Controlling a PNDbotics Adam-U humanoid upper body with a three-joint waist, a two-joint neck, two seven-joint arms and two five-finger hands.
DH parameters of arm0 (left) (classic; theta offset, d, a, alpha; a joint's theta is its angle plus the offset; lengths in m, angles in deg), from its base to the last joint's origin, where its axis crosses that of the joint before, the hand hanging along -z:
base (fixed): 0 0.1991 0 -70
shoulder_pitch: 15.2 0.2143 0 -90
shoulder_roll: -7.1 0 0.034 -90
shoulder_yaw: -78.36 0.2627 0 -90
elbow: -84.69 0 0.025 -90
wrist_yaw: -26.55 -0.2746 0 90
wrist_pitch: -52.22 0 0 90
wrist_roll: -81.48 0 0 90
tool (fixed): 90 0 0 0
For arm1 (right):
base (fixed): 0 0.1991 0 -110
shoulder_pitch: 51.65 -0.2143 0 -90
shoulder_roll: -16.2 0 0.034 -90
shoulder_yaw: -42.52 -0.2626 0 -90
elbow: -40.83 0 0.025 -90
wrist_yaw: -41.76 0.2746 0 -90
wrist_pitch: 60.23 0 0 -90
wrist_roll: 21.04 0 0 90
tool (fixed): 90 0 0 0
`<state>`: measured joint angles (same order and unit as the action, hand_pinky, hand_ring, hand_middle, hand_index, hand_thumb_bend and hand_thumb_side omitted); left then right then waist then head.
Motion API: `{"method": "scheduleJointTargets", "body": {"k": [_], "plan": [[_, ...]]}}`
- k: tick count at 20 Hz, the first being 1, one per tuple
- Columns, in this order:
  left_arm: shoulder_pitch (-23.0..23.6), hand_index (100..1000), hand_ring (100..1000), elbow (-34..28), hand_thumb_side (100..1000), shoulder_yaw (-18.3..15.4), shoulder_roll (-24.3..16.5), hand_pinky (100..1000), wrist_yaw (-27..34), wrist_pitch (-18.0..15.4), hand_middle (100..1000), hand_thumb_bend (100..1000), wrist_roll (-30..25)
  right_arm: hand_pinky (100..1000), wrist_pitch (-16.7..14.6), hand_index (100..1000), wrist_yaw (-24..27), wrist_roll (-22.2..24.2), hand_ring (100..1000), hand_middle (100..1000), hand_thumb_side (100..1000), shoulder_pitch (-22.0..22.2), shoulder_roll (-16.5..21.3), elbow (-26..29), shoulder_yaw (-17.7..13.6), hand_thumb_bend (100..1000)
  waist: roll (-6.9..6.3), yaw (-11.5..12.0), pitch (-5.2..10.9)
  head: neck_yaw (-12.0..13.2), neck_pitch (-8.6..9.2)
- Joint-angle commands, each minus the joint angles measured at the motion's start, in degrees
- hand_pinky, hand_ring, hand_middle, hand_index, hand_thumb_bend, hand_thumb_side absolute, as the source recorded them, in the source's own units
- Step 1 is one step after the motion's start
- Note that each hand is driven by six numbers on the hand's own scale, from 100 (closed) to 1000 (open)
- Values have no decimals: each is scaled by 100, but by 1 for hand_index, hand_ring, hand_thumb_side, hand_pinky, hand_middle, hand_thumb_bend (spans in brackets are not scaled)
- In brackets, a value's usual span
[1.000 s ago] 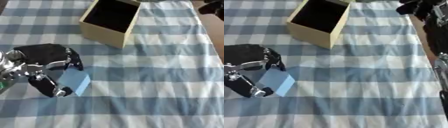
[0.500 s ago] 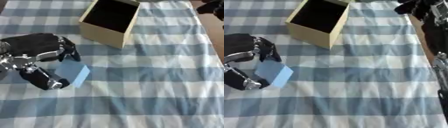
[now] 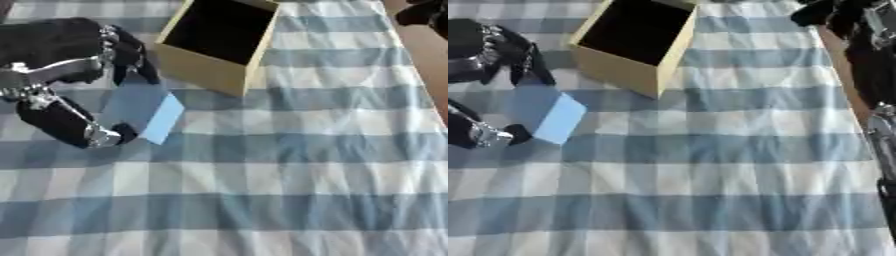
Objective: Pick up objects on the table and place them in the box.
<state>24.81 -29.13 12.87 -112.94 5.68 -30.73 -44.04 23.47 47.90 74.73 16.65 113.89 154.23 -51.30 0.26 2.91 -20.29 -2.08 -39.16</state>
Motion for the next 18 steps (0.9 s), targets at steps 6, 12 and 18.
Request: {"method": "scheduleJointTargets", "body": {"k": [6, 12, 18], "plan": [[-647, 564, 520, 114, 100, -334, 86, 320, 104, 529, 519, 100, -90, 725, -5, 802, 46, 57, 670, 668, 1000, -99, 178, 72, 8, 100, -80, -133, 98, 178, 82], [-1115, 570, 527, 887, 100, -308, 540, 328, -108, 391, 528, 100, 43, 725, 2, 802, 59, 85, 670, 668, 1000, -101, 157, 66, 27, 100, -101, -176, 130, 227, 119], [-1471, 568, 525, 1779, 100, -332, 995, 325, -454, 205, 528, 100, 180, 725, 0, 802, 77, 108, 670, 668, 1000, -112, 123, 69, 38, 100, -80, -190, 151, 217, 304]]}}
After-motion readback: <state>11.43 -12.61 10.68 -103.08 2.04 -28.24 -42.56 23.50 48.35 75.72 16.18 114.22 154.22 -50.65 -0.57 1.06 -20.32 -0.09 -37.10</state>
